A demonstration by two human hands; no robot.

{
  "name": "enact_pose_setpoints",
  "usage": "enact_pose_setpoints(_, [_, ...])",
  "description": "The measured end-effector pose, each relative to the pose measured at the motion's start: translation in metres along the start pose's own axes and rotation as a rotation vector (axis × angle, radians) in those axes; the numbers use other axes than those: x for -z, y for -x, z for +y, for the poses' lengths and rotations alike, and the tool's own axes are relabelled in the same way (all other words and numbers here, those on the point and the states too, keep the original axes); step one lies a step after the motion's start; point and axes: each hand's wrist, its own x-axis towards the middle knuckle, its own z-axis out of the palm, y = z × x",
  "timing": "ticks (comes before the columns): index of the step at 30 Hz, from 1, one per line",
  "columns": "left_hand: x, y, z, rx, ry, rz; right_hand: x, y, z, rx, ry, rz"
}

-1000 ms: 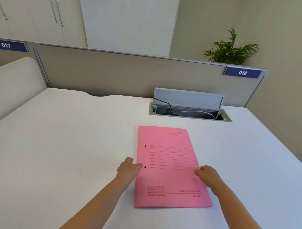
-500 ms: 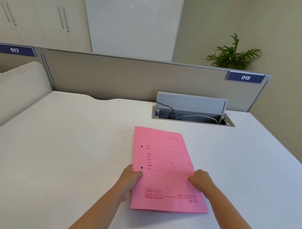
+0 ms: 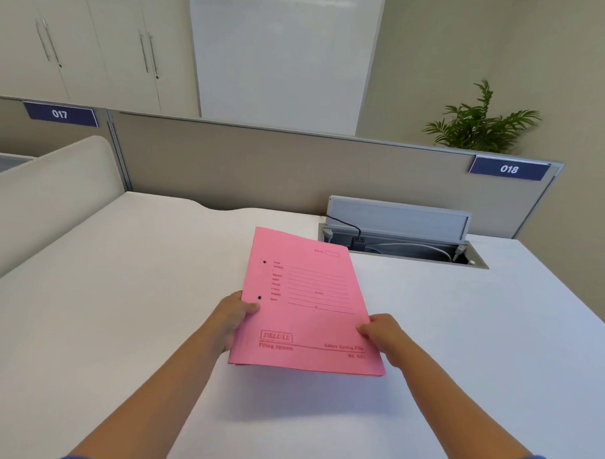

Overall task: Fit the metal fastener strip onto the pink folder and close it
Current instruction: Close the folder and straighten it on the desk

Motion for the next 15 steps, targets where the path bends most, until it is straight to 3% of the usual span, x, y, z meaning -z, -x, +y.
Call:
enact_pose_setpoints(7, [0.005, -0.034, 0.008, -0.111, -0.264, 0.176, -0.017, -0.031, -0.021, -0.032, 0.138, 0.047])
enact_pose_setpoints(15, [0.008, -0.059, 0.006, -0.108, -0.674, 0.296, -0.034, -0.051, -0.03, -0.029, 0.396, 0.089])
